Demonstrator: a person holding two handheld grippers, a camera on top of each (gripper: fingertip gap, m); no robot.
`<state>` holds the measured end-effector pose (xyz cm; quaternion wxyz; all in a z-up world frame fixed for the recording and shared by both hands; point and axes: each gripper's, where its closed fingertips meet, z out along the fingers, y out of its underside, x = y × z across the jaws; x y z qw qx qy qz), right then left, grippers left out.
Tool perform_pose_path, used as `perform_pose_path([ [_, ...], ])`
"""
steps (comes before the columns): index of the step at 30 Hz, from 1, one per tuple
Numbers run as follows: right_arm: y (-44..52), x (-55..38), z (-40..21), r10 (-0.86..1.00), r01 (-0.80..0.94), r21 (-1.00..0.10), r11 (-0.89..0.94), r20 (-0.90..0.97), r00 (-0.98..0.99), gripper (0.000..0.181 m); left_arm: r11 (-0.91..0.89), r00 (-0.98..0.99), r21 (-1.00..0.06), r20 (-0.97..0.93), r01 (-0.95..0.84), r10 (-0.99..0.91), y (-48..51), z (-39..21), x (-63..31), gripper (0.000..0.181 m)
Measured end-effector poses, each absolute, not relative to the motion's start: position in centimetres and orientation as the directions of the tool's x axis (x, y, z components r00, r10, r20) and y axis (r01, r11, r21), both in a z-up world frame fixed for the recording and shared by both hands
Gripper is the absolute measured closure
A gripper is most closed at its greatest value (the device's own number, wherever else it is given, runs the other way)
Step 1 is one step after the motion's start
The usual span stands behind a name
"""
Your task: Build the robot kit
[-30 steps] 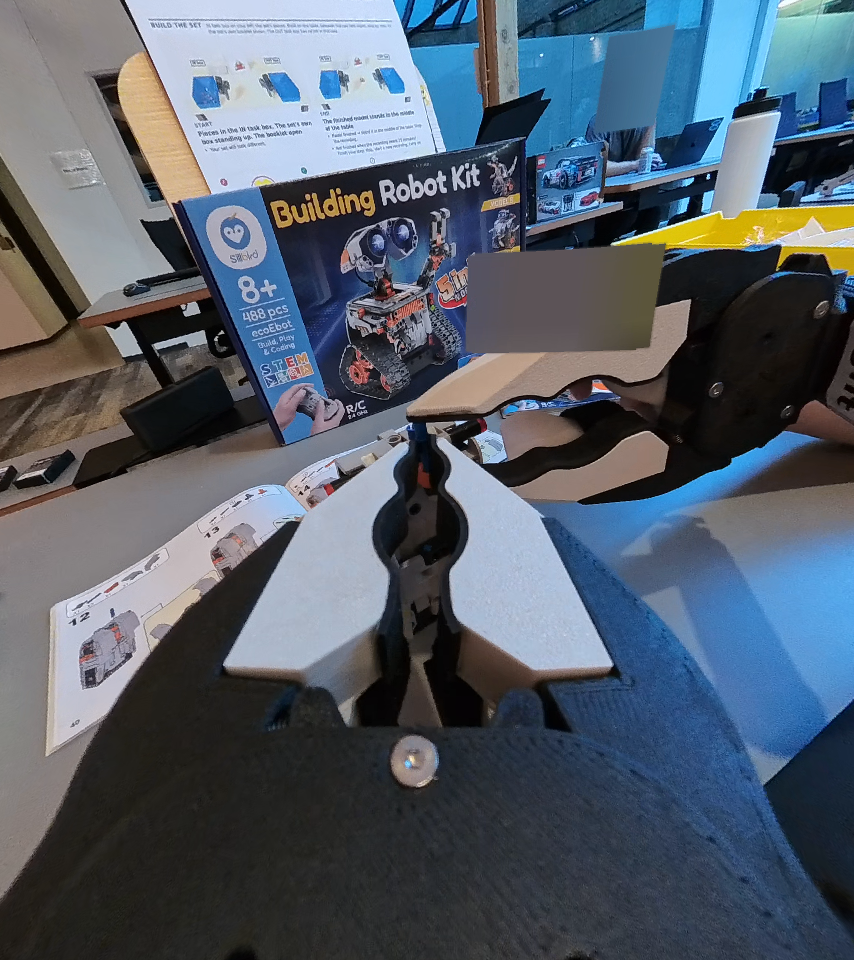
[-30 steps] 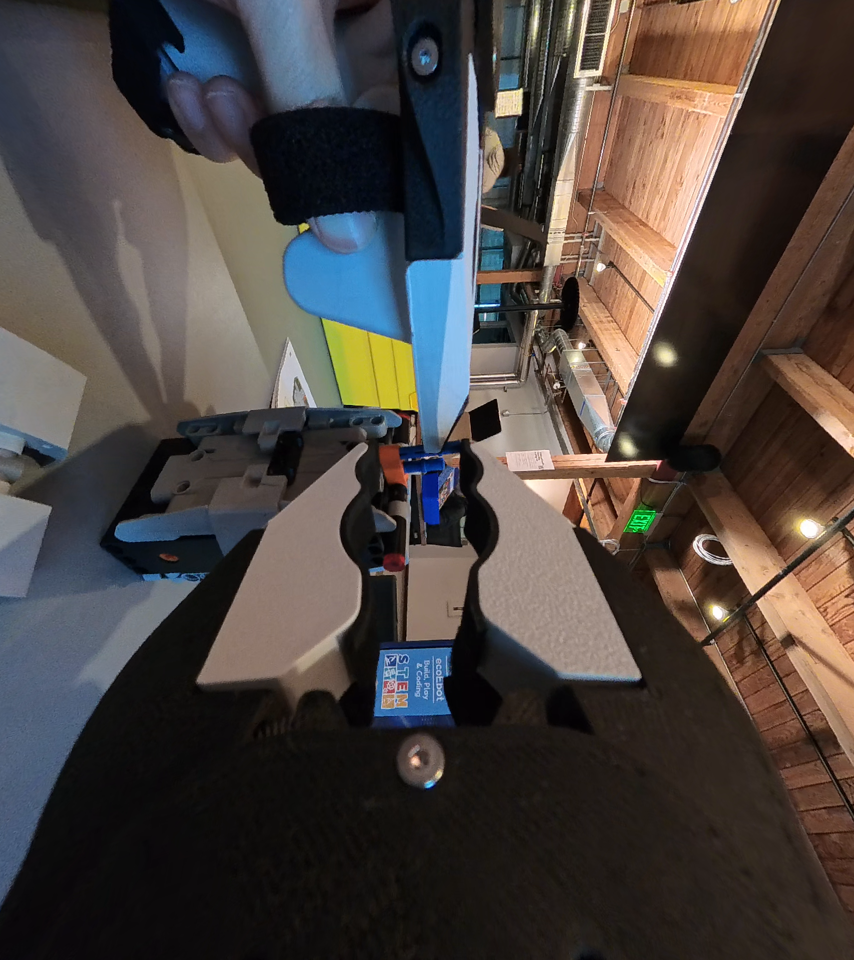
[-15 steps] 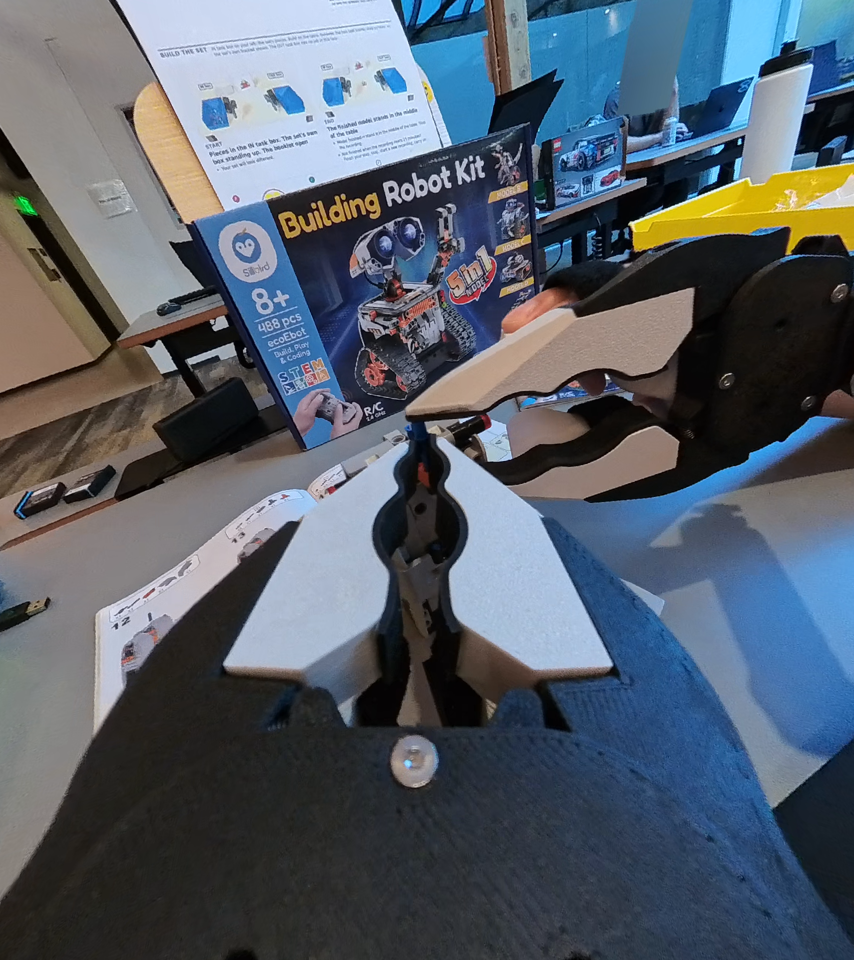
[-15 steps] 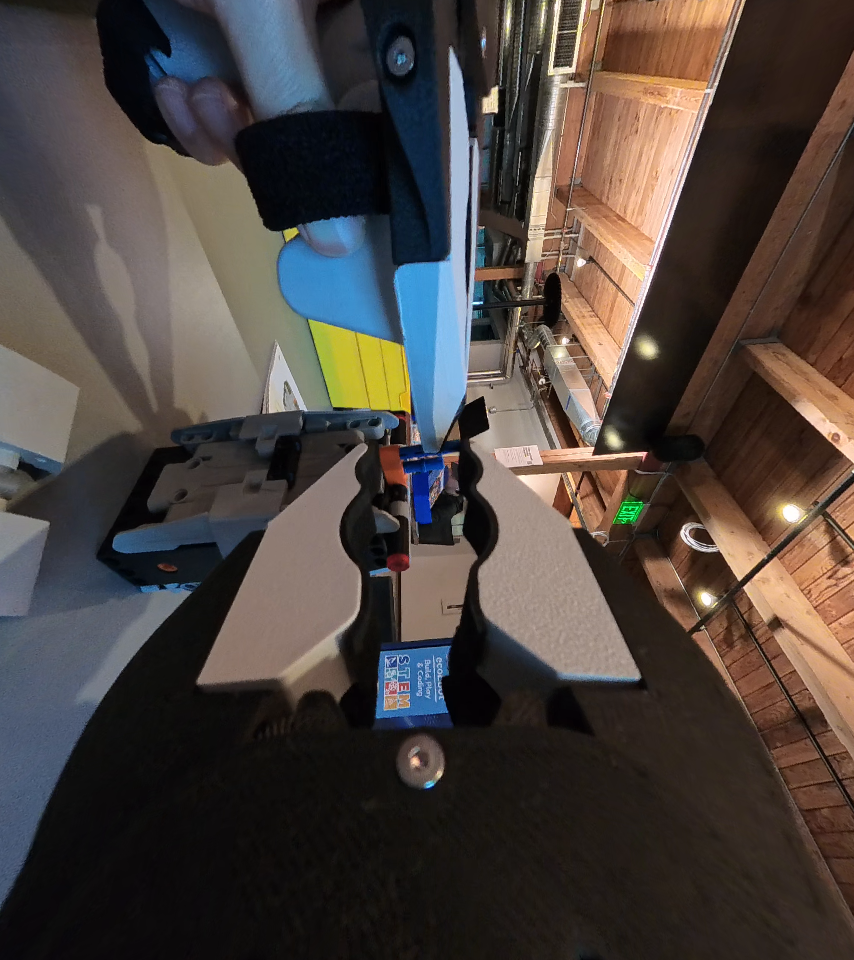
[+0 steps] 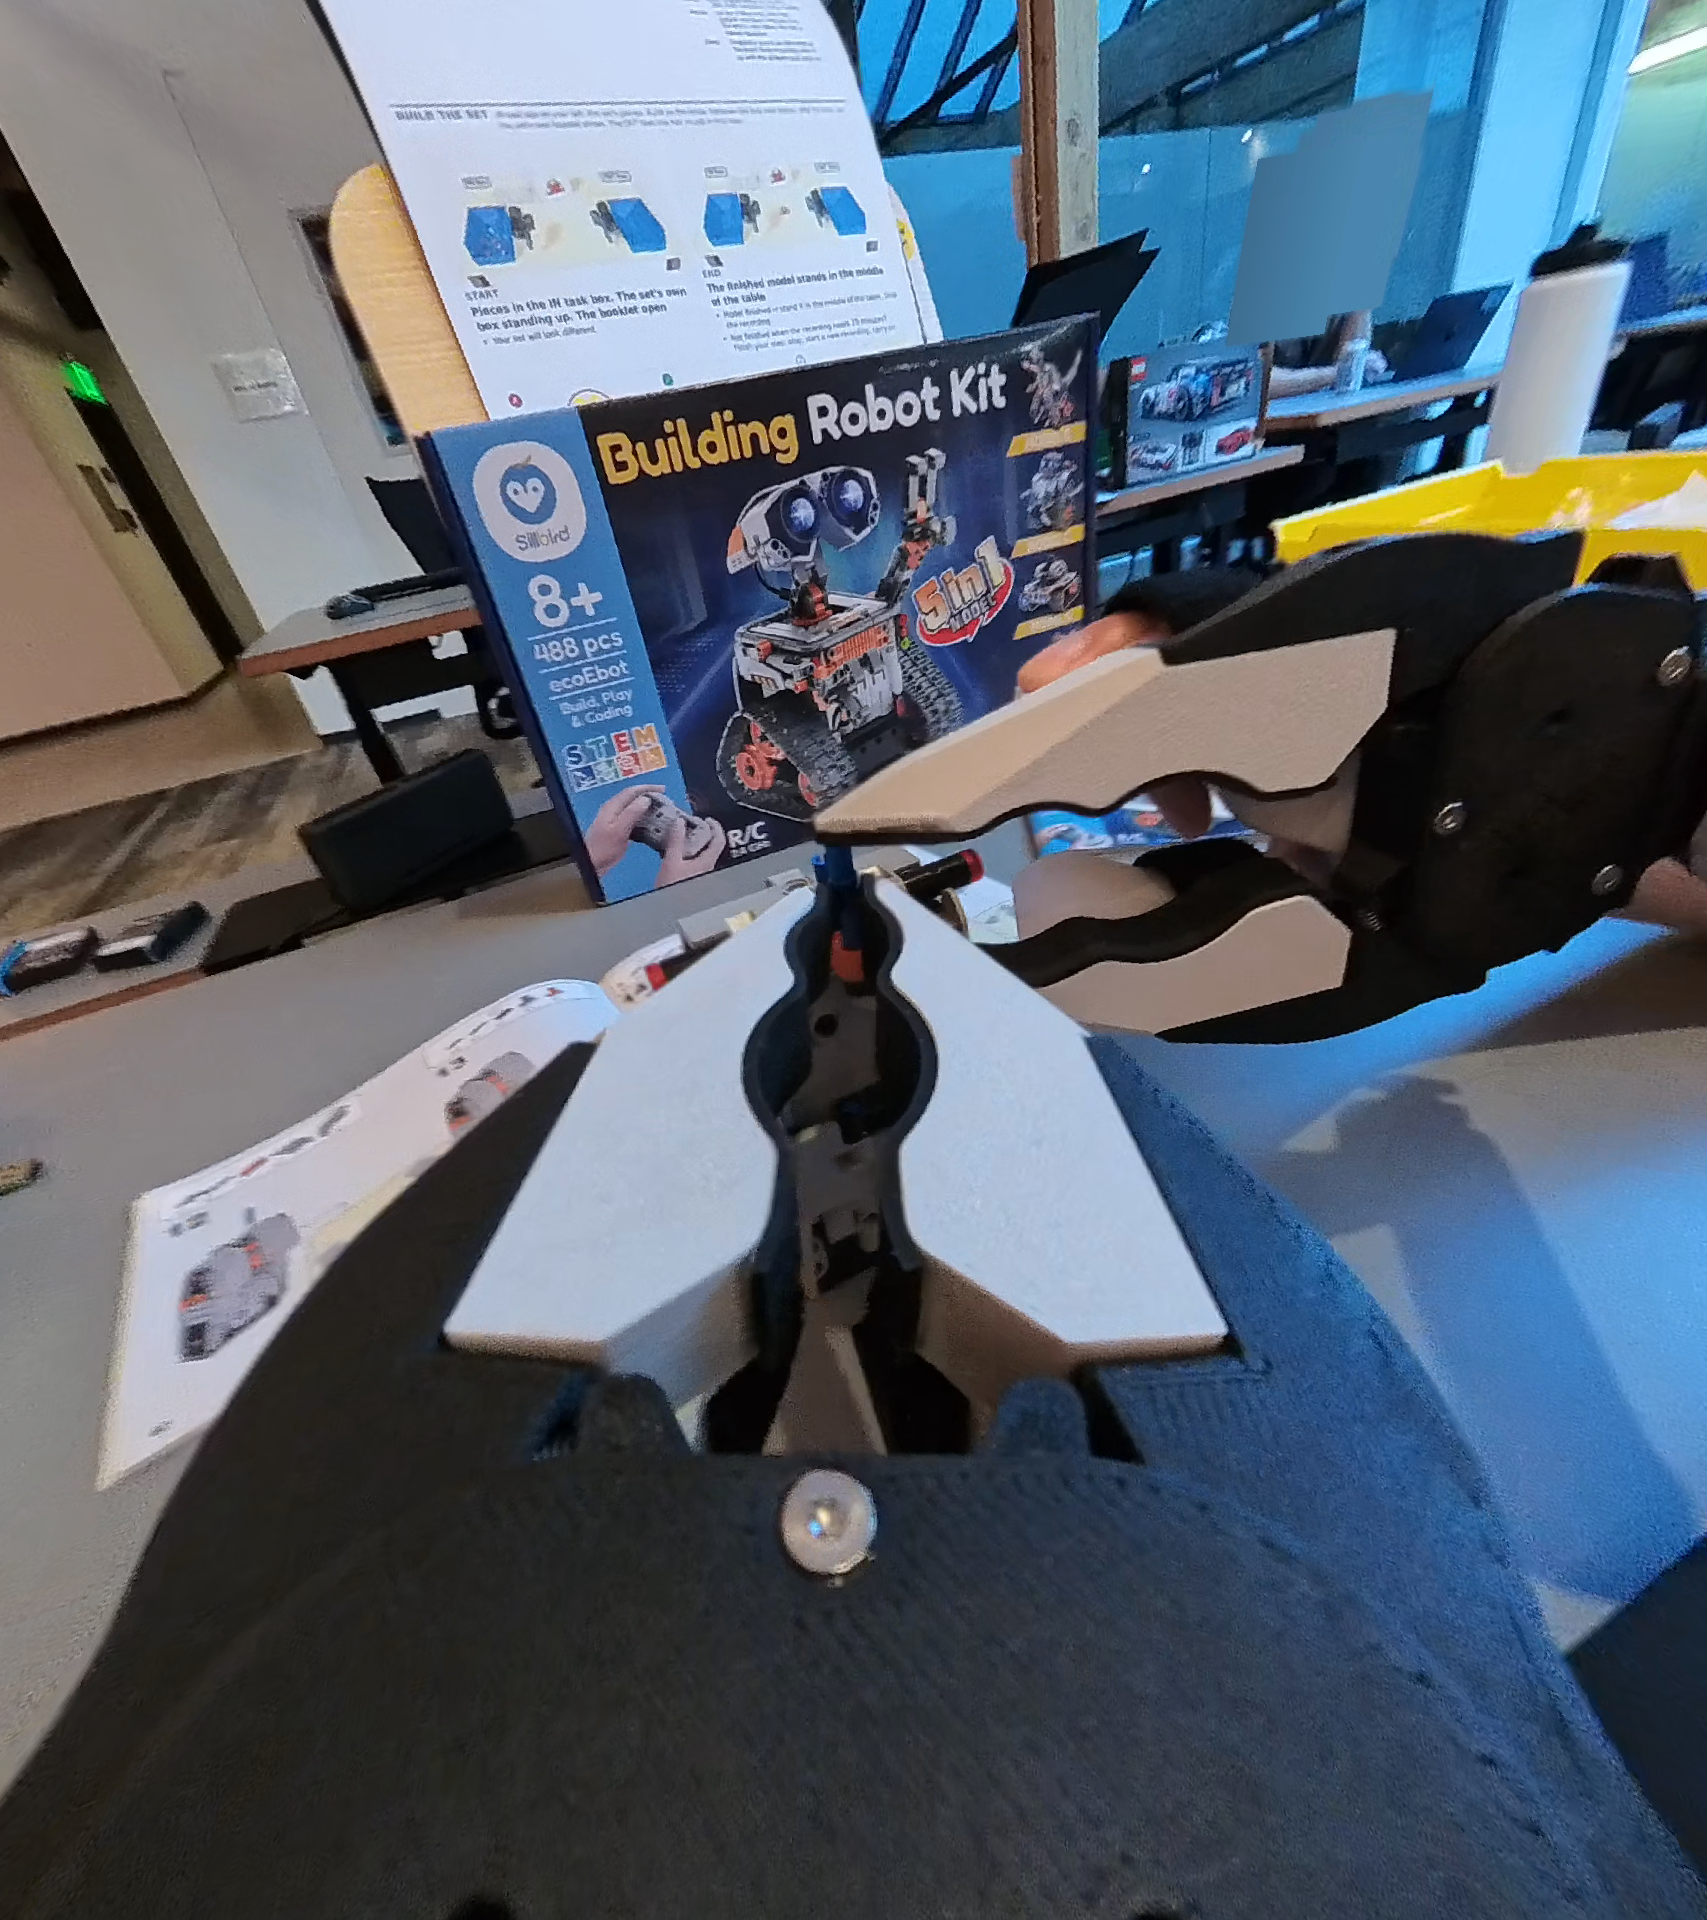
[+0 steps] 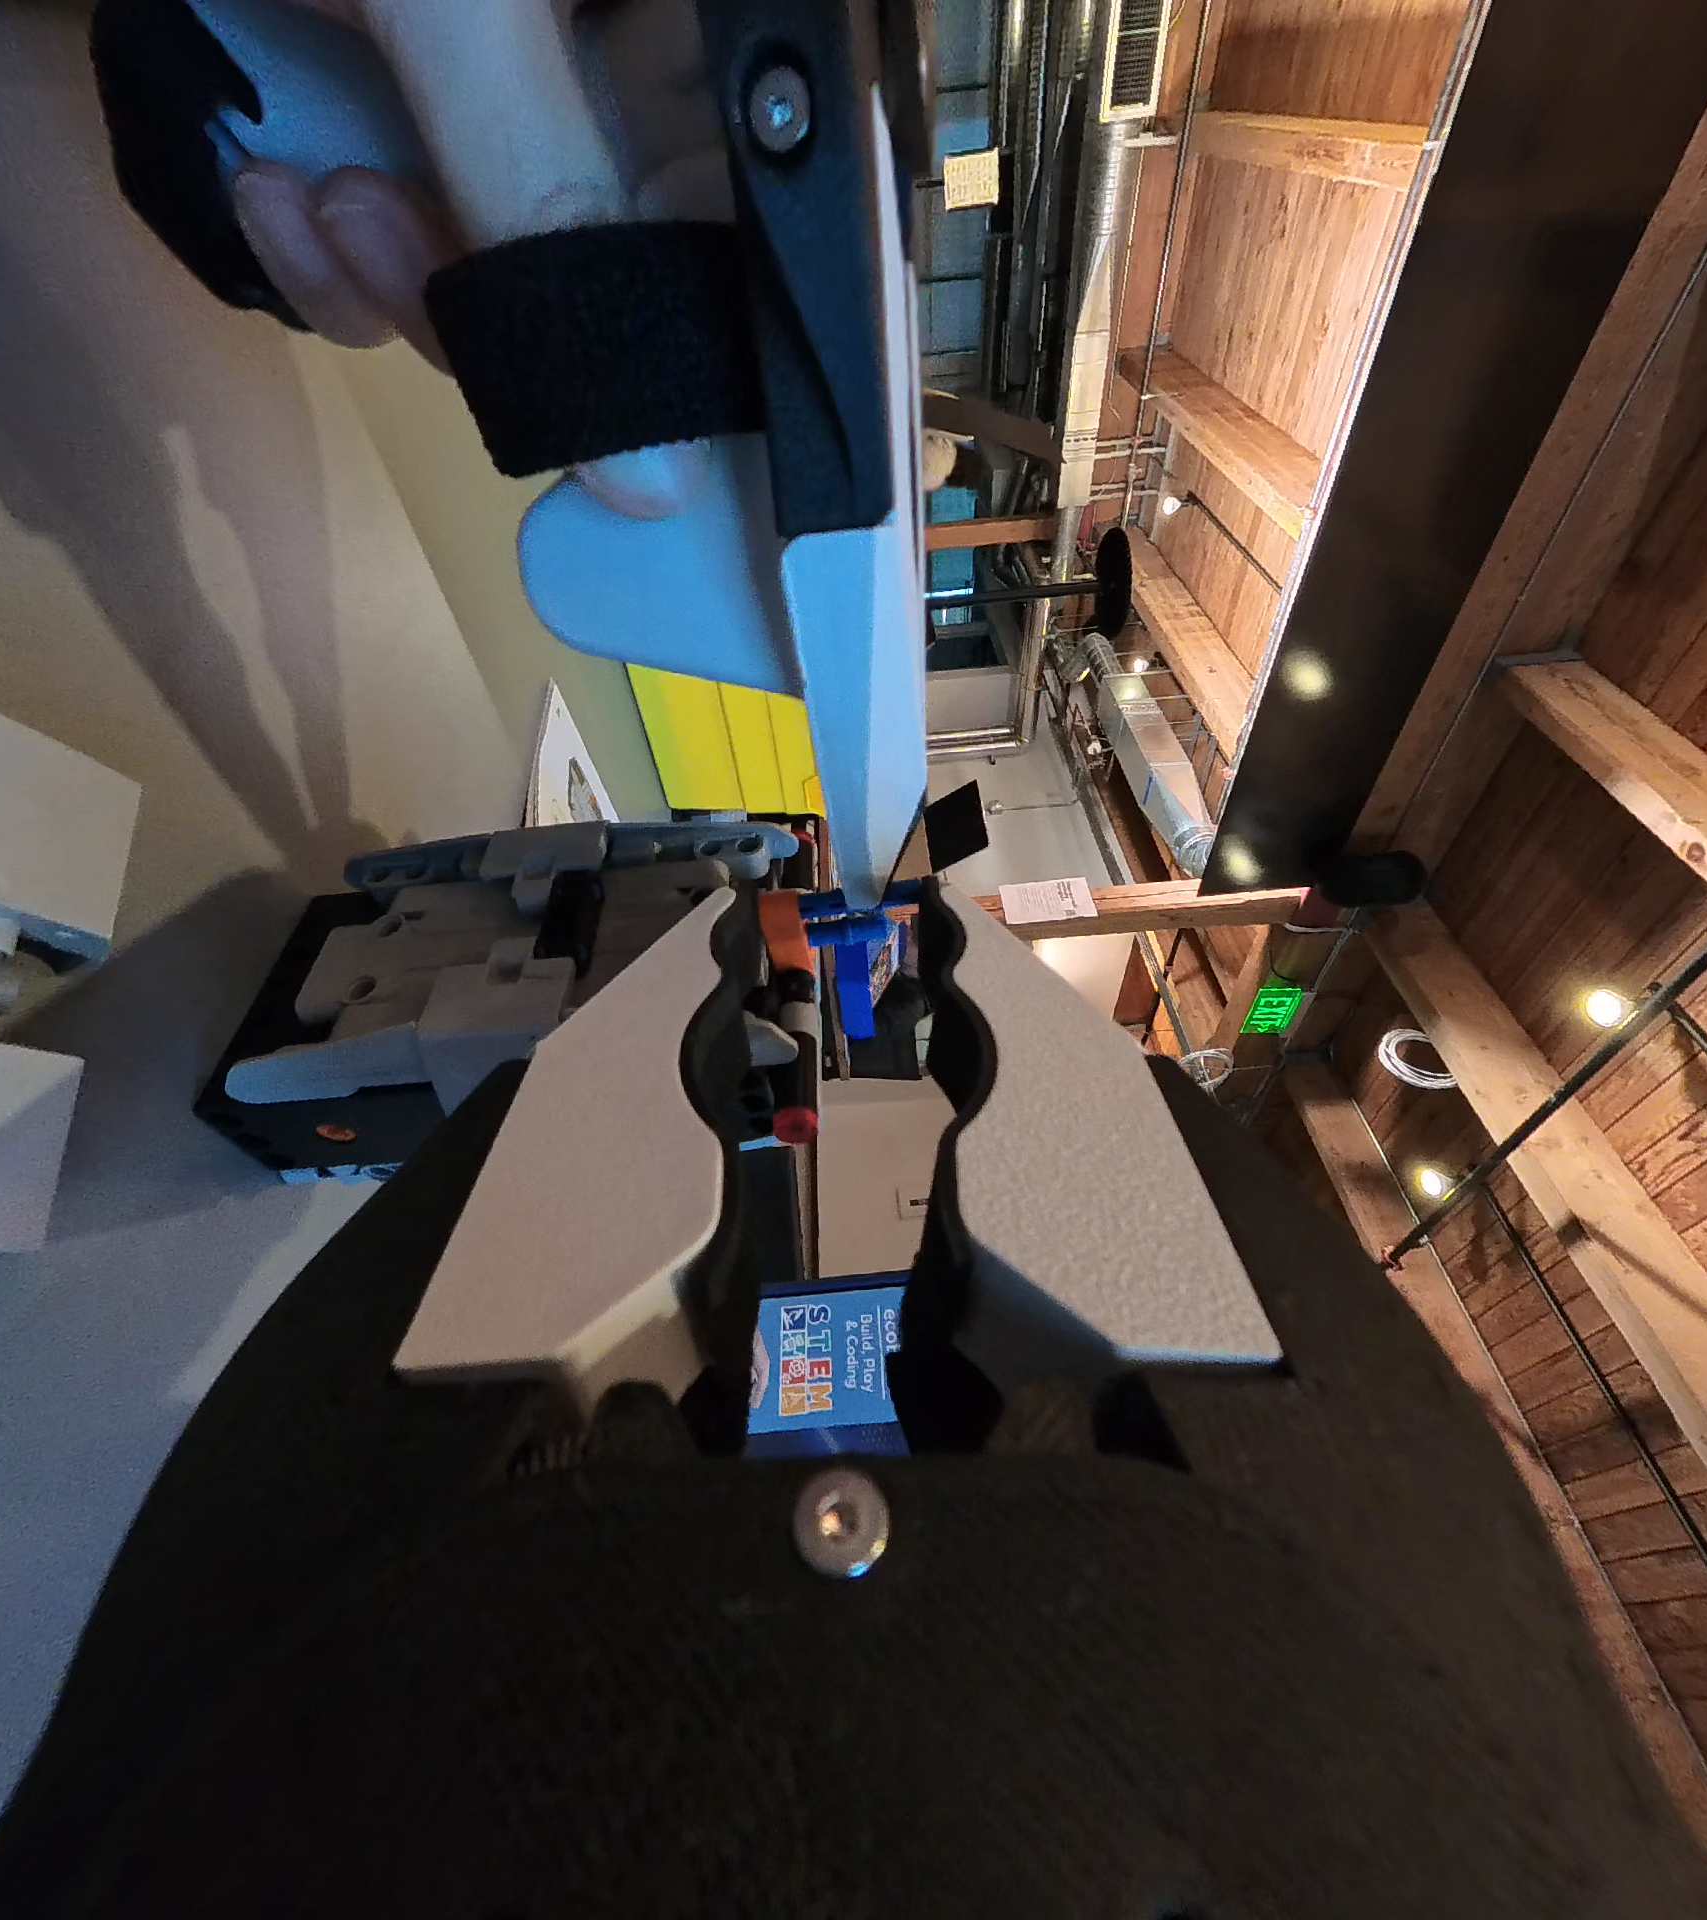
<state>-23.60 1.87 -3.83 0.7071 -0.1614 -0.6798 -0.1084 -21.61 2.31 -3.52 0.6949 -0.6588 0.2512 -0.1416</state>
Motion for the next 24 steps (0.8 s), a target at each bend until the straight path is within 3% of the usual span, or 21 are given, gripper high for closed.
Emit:
perform_pose_path([
  [2,1.87,-23.60,-3.83,0.067,0.372,-0.082,0.925,0.996,0.052,0.152,0.074,0.826,-0.993,-0.119,-0.094,-0.551,2.17,-3.39,-21.50,0.169],
  [7,1.82,-23.63,-3.84,0.055,0.369,-0.072,0.927,0.997,0.057,0.152,0.083,0.838,-0.988,-0.155,-0.131,-0.523,2.20,-3.36,-21.72,0.178],
  [13,1.77,-23.62,-3.84,0.049,0.364,-0.067,0.929,0.997,0.058,0.152,0.051,0.829,-0.995,-0.097,-0.083,-0.551,2.39,-3.28,-21.58,0.178],
  [24,1.69,-23.65,-3.83,0.052,0.359,-0.071,0.931,0.997,0.062,0.152,0.074,0.825,-0.977,-0.209,-0.200,-0.526,2.43,-3.81,-21.57,0.180],
])
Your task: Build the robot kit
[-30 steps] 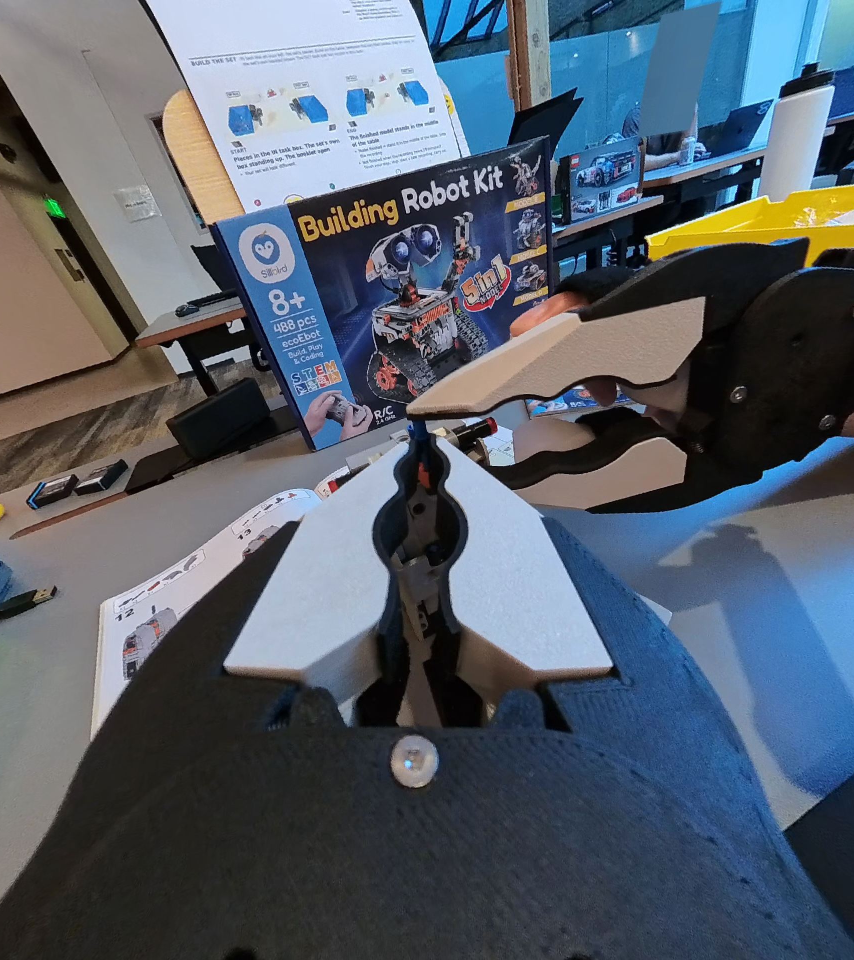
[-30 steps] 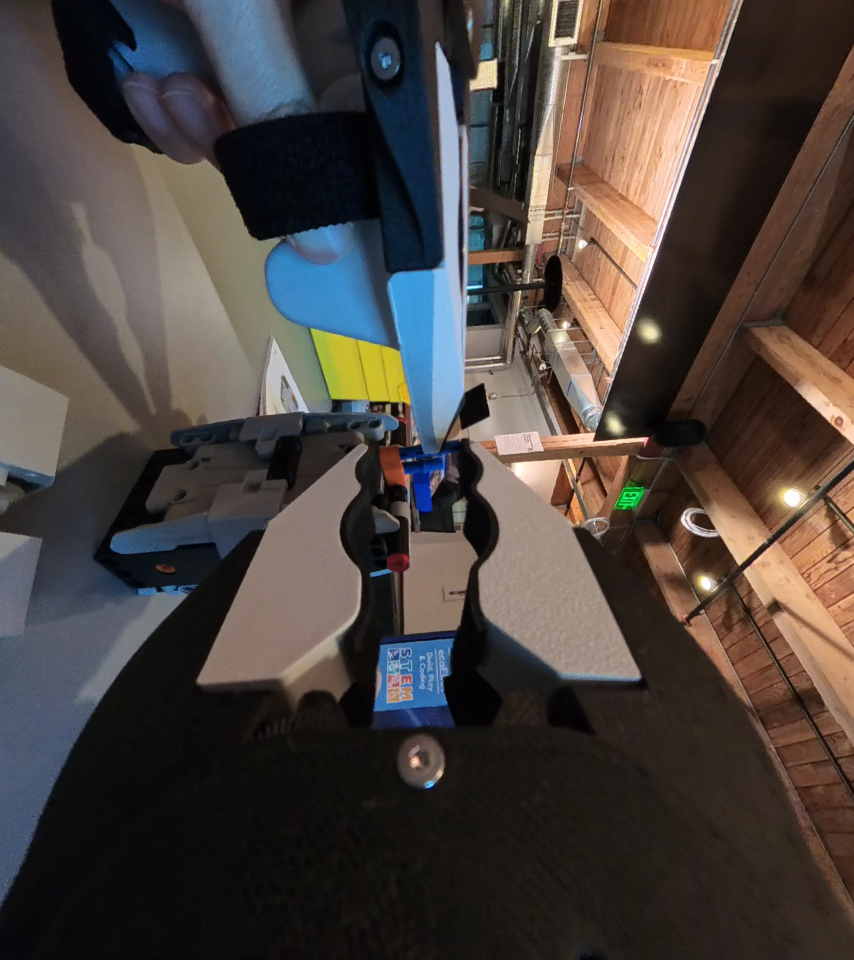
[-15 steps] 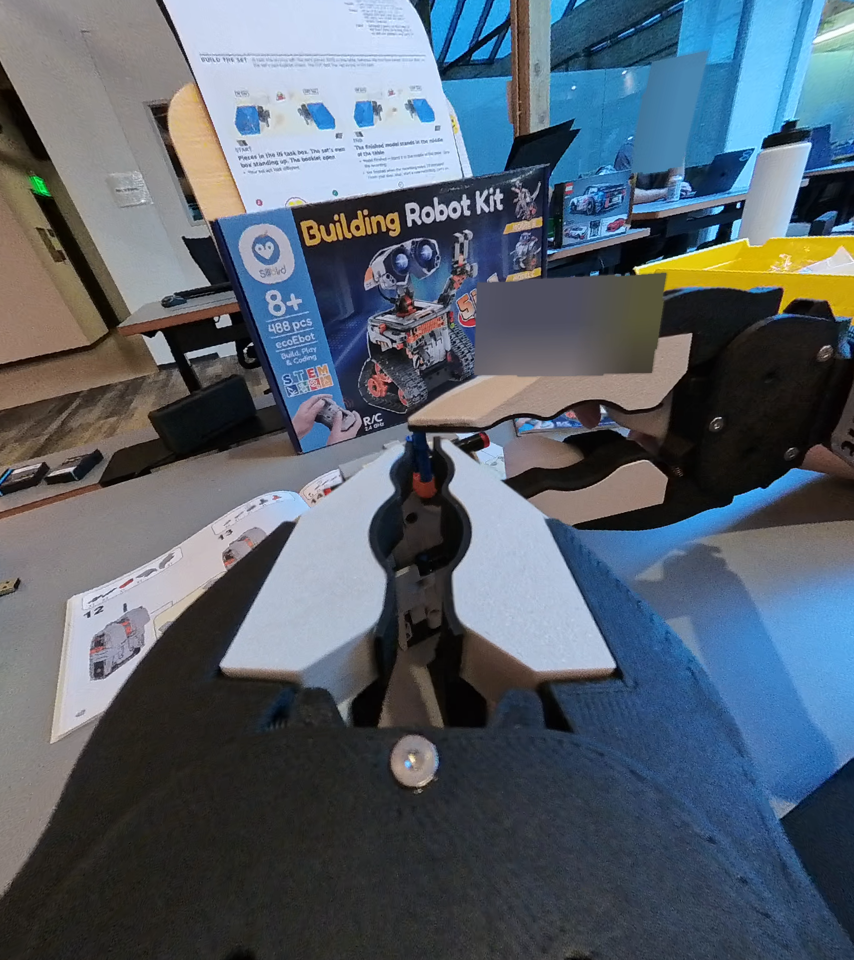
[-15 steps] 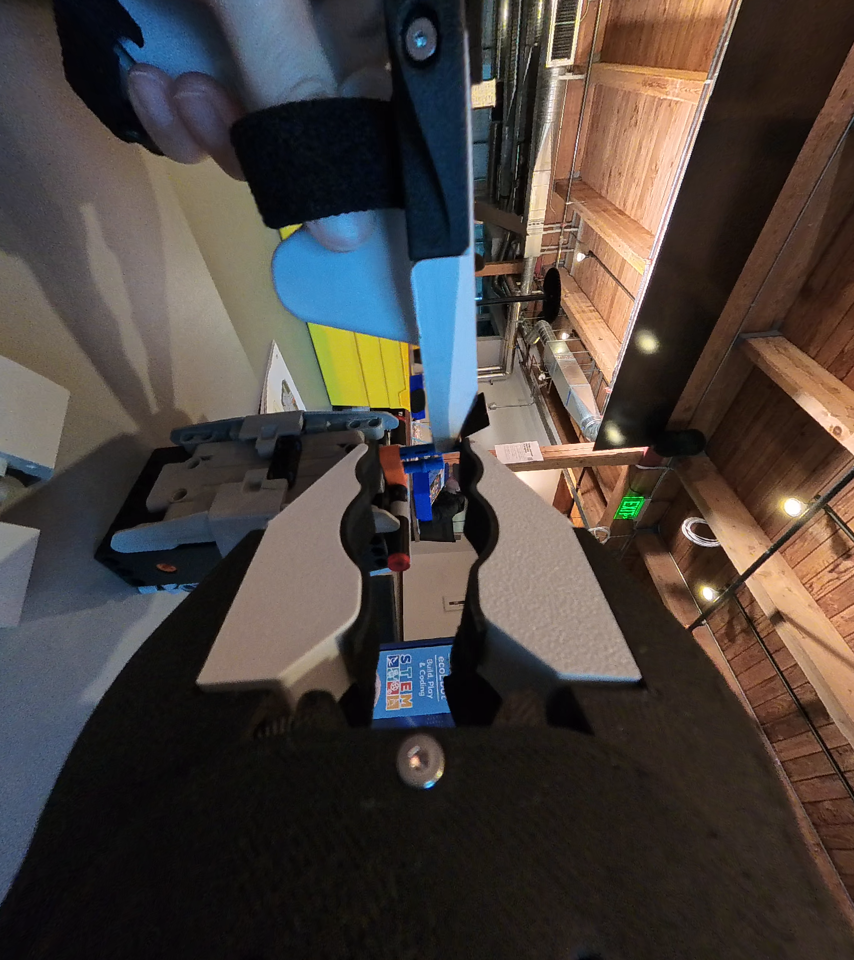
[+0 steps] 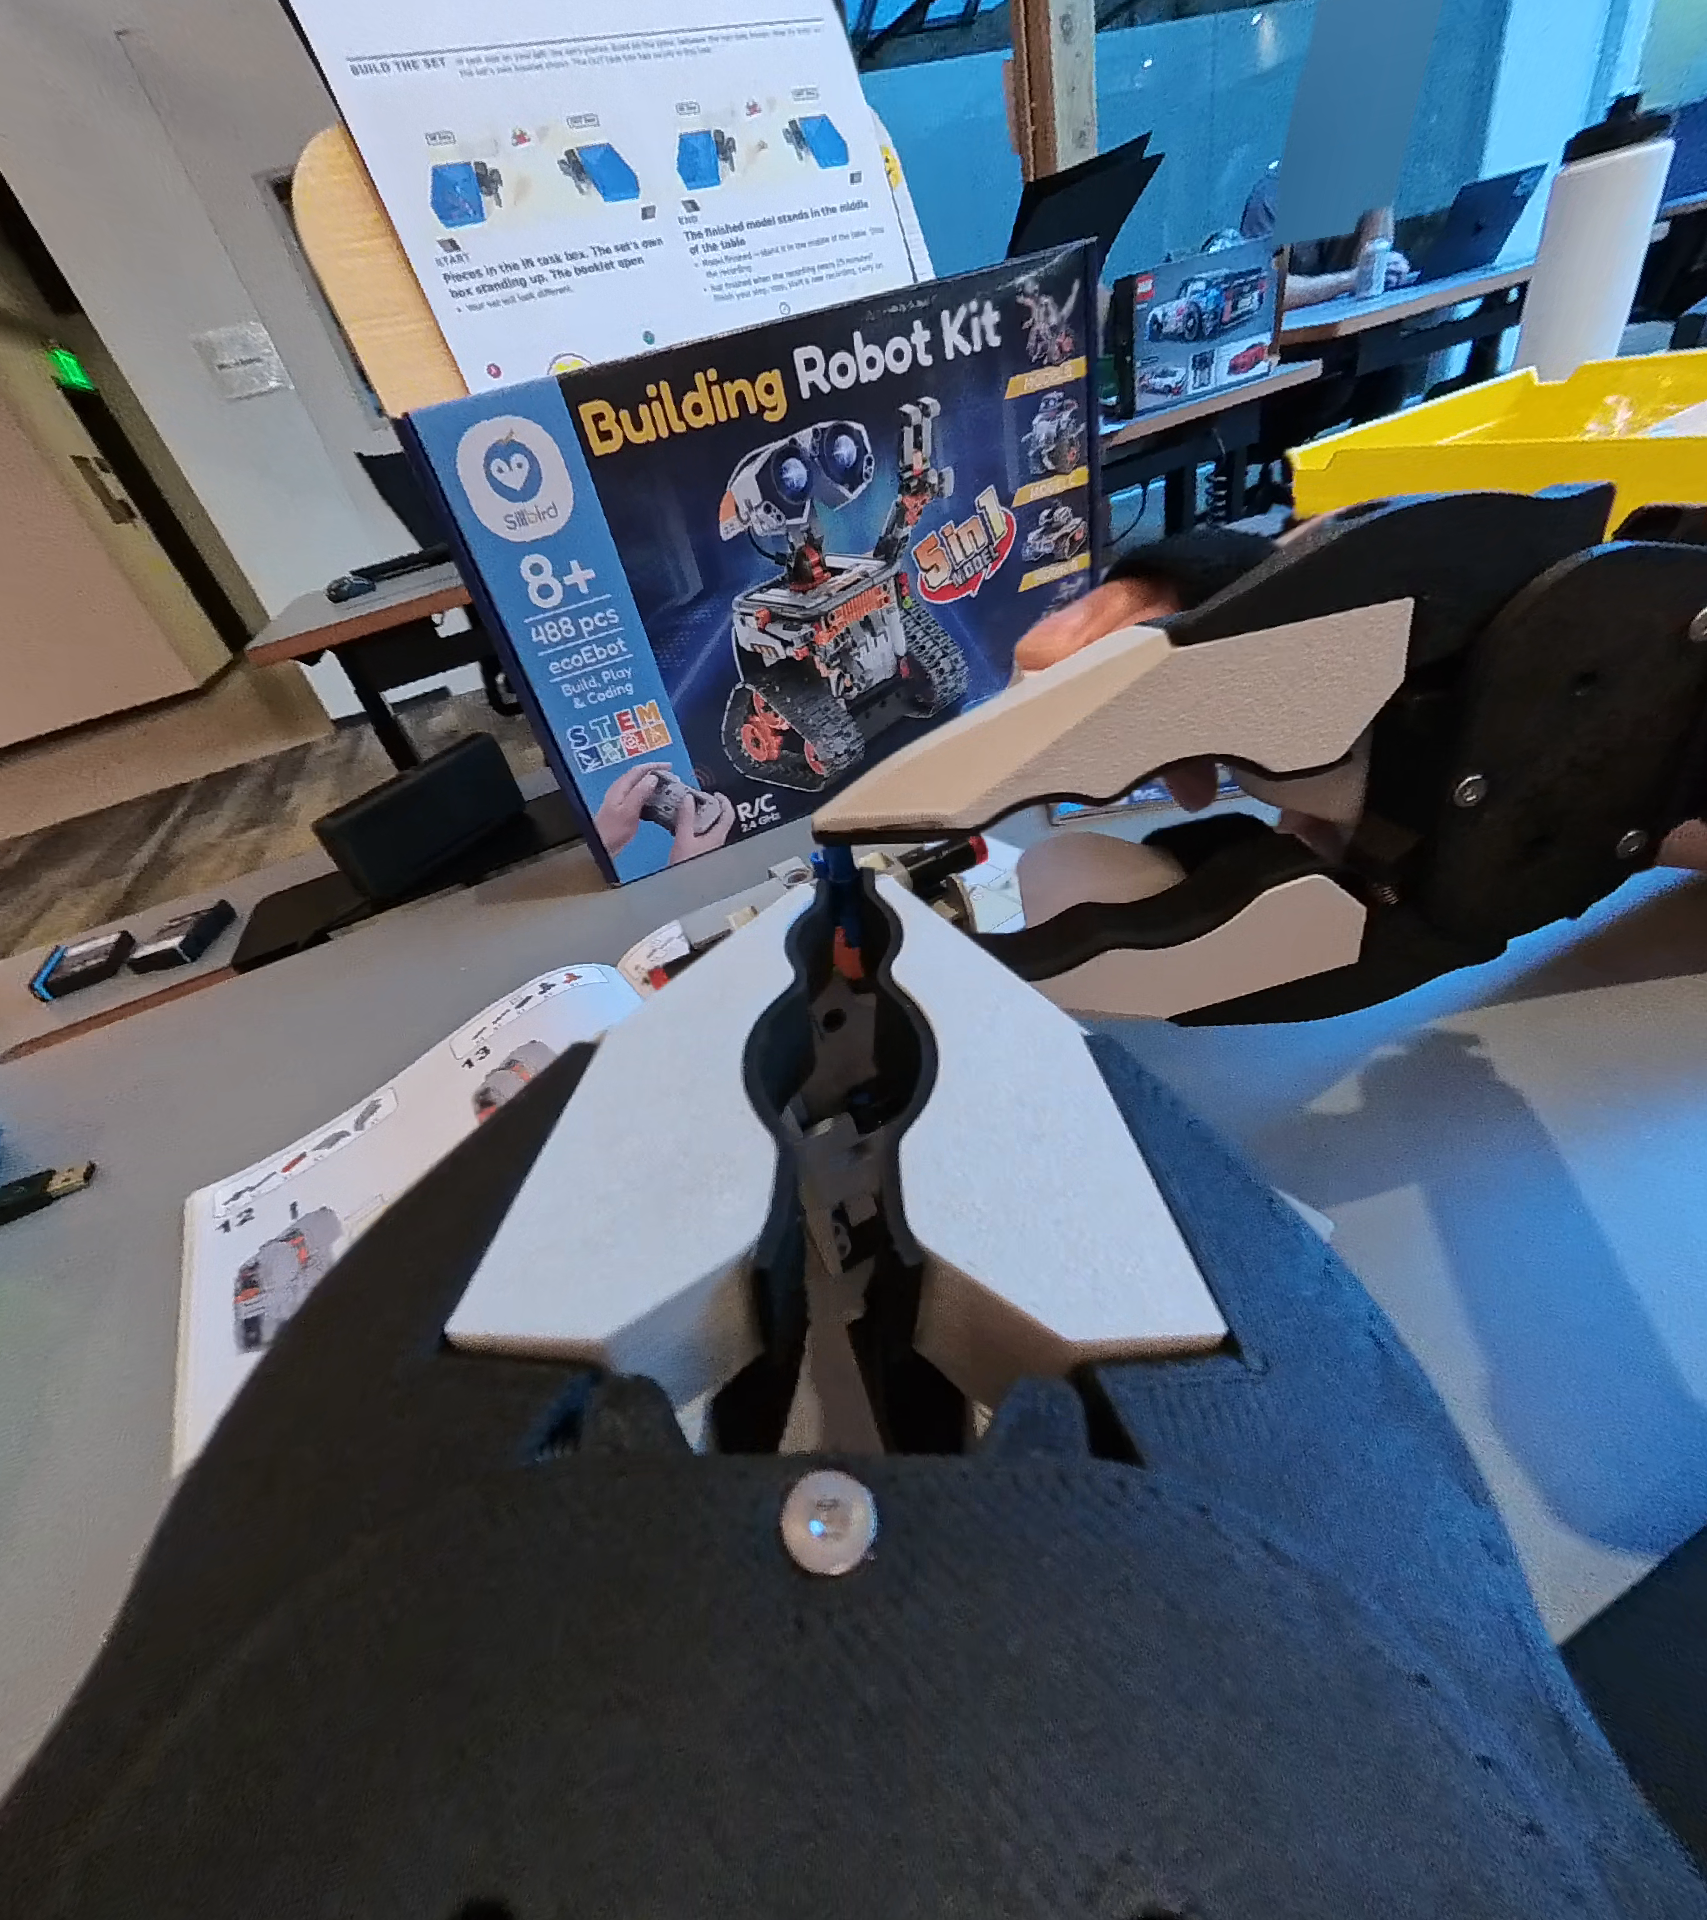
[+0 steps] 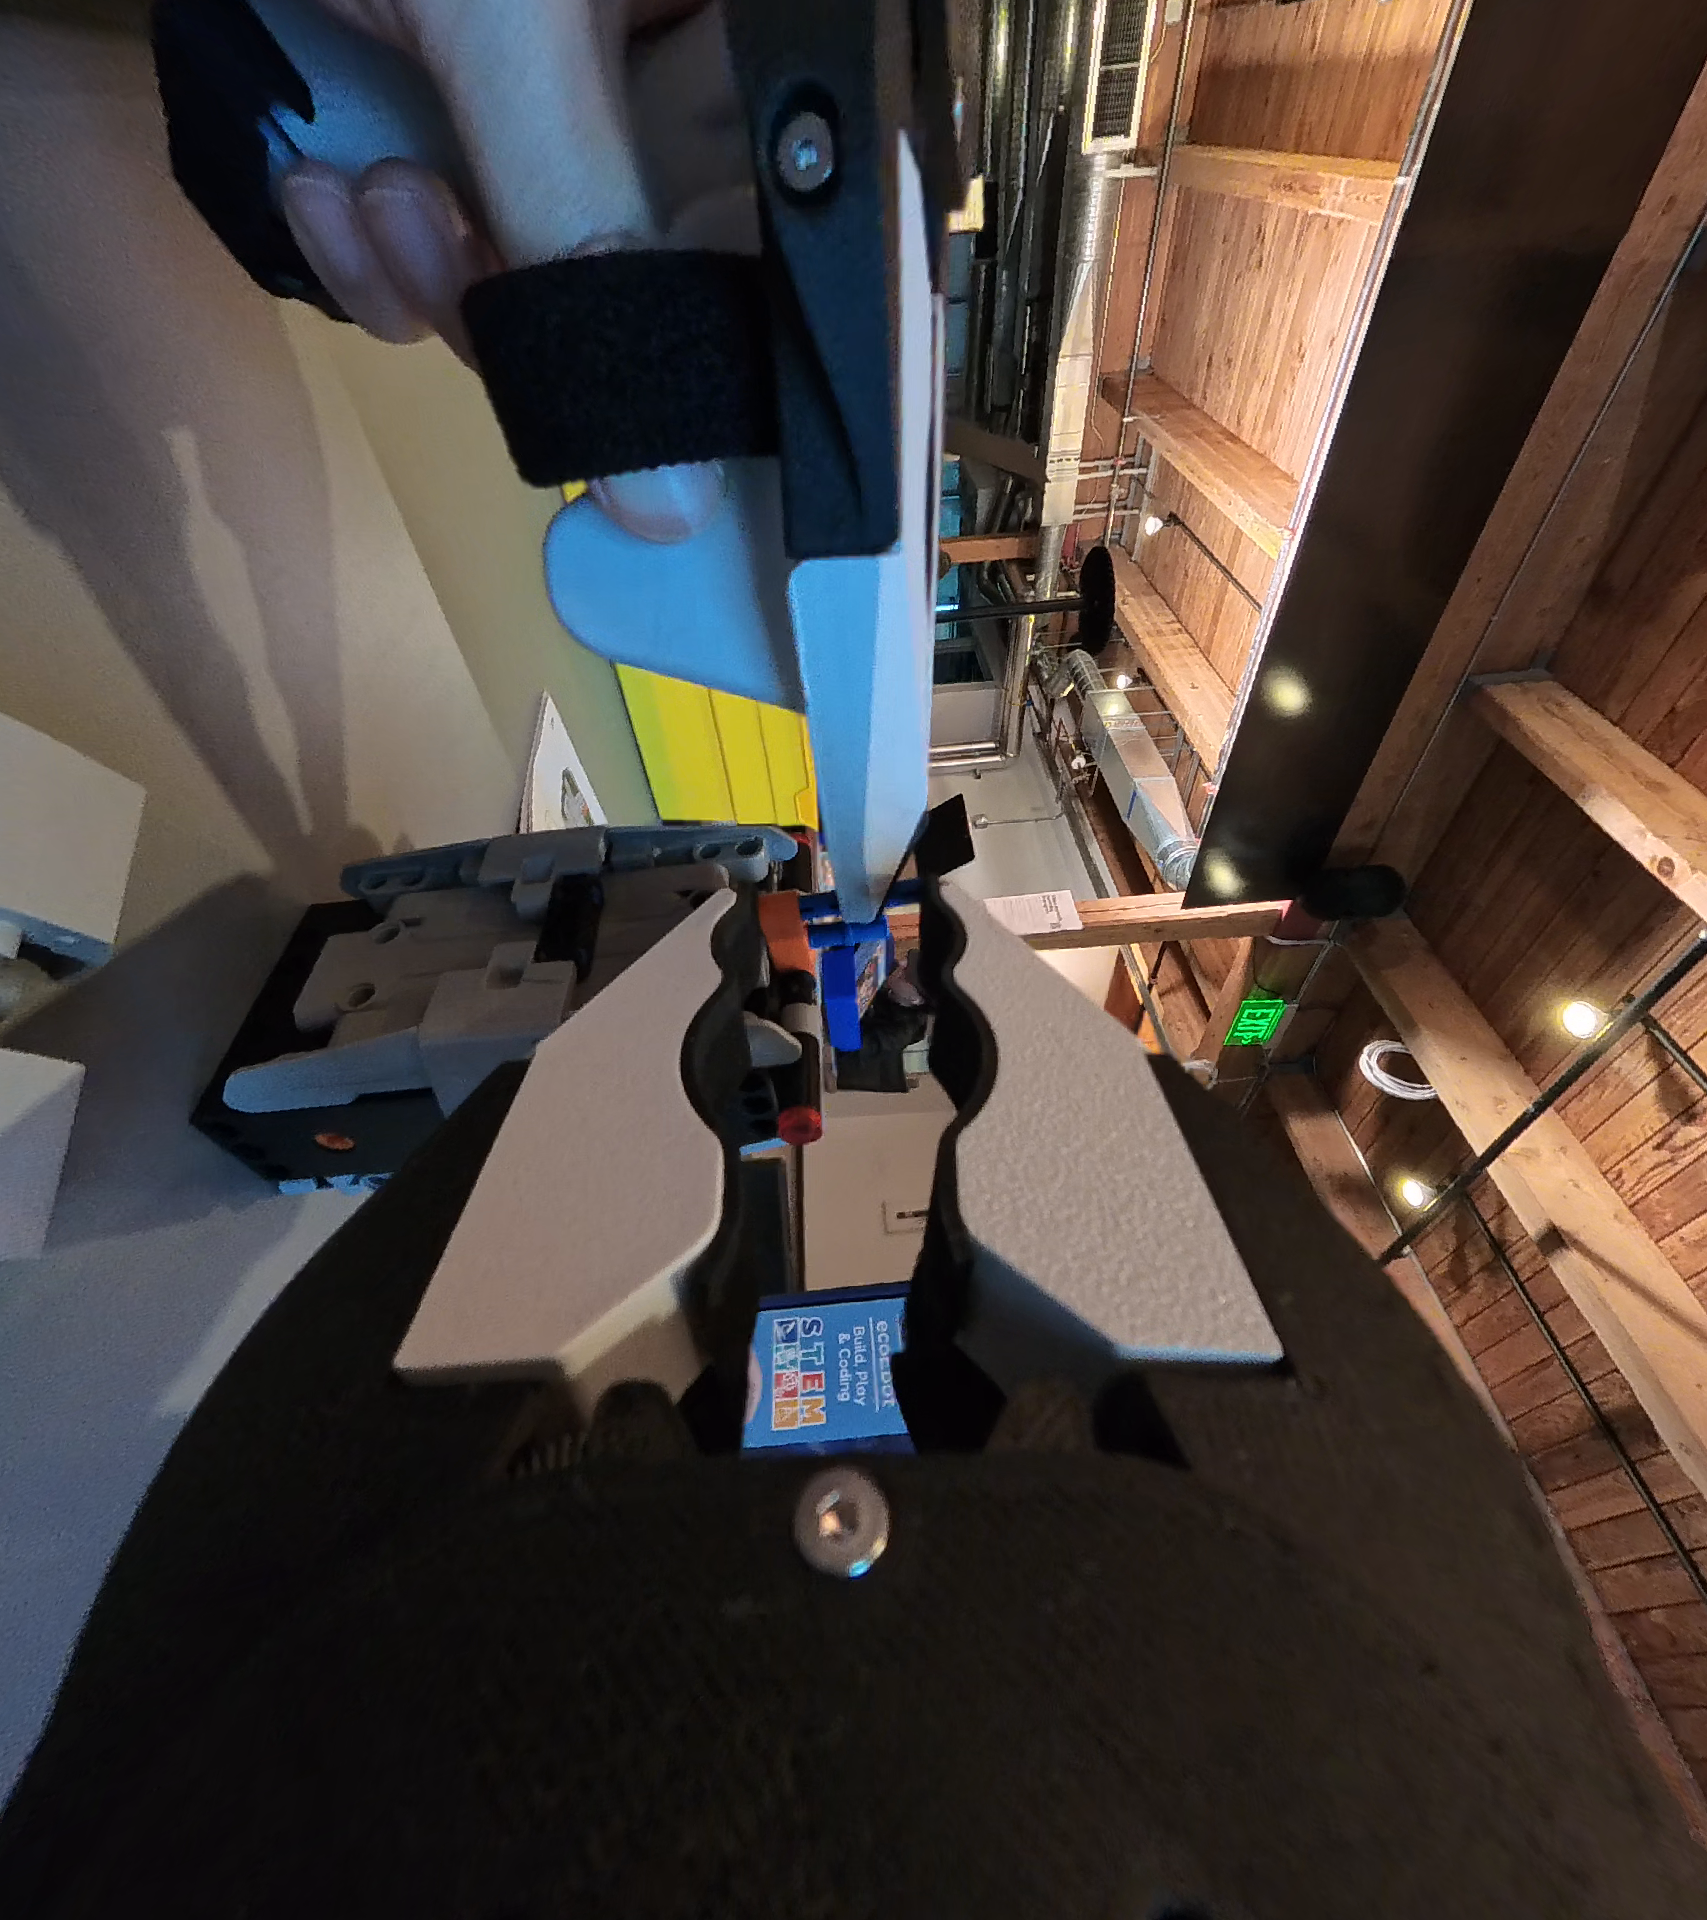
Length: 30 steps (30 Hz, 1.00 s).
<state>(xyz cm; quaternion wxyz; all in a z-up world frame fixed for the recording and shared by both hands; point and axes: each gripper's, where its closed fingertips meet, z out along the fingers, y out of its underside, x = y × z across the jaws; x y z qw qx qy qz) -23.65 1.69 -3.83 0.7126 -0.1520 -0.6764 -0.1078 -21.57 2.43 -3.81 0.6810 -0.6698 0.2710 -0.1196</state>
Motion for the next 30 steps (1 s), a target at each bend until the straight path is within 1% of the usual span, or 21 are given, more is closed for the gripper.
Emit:
perform_pose_path([
  [8,1.92,-23.79,-3.83,0.090,0.383,-0.108,0.918,0.994,0.063,0.151,0.084,0.824,-0.971,-0.234,-0.224,-0.515,2.67,-3.83,-21.74,0.179],
  [12,1.92,-23.78,-3.85,0.077,0.385,-0.092,0.918,0.996,0.053,0.152,0.087,0.824,-0.972,-0.233,-0.220,-0.517,2.67,-3.84,-21.72,0.179],
  [16,1.85,-23.67,-3.90,0.108,0.377,-0.113,0.919,0.994,0.036,0.152,0.100,0.821,-0.964,-0.261,-0.245,-0.508,2.60,-3.90,-21.61,0.180],
  [18,1.85,-23.67,-3.91,0.089,0.384,-0.095,0.918,0.995,0.035,0.152,0.110,0.820,-0.957,-0.286,-0.268,-0.496,2.58,-3.91,-21.62,0.180],
  [24,1.82,-23.74,-3.89,0.028,0.388,-0.042,0.921,0.999,0.042,0.152,0.112,0.821,-0.962,-0.271,-0.249,-0.502,2.56,-3.87,-21.67,0.180],
  [30,1.79,-23.71,-3.91,0.016,0.380,-0.030,0.925,0.999,0.039,0.152,0.113,0.820,-0.963,-0.269,-0.246,-0.505,2.51,-3.85,-21.64,0.179],
])
